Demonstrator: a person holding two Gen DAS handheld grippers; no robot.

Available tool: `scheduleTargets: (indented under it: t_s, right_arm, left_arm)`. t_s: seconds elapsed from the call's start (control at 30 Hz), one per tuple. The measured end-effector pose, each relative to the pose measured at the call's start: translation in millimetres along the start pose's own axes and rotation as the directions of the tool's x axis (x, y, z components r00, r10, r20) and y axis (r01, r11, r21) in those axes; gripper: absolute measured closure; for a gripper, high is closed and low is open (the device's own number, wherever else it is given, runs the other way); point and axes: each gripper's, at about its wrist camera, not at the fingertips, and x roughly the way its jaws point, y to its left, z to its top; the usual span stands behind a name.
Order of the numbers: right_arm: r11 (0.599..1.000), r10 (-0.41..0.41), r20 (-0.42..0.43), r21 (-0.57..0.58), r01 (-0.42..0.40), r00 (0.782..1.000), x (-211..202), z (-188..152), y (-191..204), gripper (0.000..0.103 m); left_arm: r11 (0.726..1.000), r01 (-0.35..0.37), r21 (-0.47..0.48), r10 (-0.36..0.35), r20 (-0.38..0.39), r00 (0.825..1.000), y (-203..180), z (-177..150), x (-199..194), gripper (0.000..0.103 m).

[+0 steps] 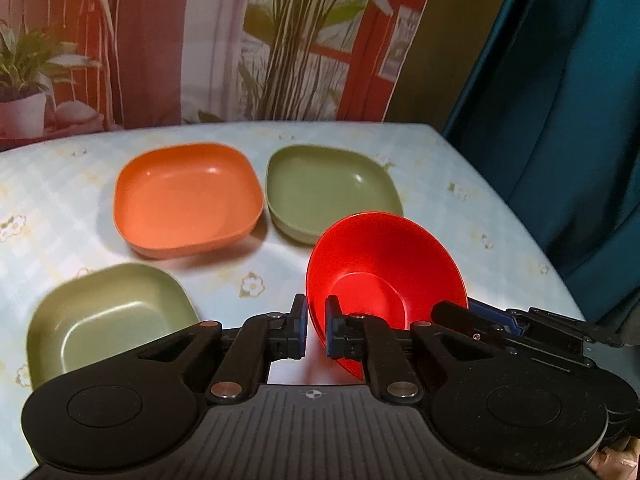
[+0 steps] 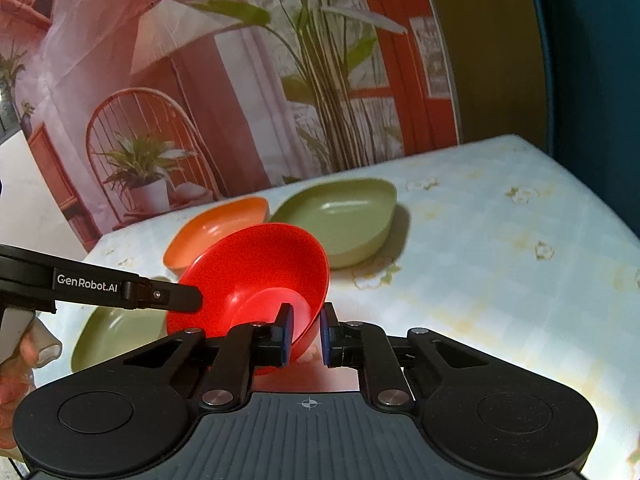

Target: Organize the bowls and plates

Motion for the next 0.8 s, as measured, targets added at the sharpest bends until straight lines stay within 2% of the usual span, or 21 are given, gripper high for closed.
scheduleTargets:
  t_s: [0.33,0.8]
  right_arm:
    - [0.999,0.007,0.033,-0.049,-0.005,0.999,-23.6,13.9,23.3,0.090]
    - [0.994,0.007,0.011,-0.113,-0.006,1.000,-56.4,2.9,58.6,0.090]
  left_arm:
    - [0.999,0.018,-0.030,-0.016,0.041,0.999,2.6,-3.2,-32.4,0.093]
    - [0.998,0.044,-0.055,-0.042,0.039,0.998,8.7,-38.1,-67.0,0.093]
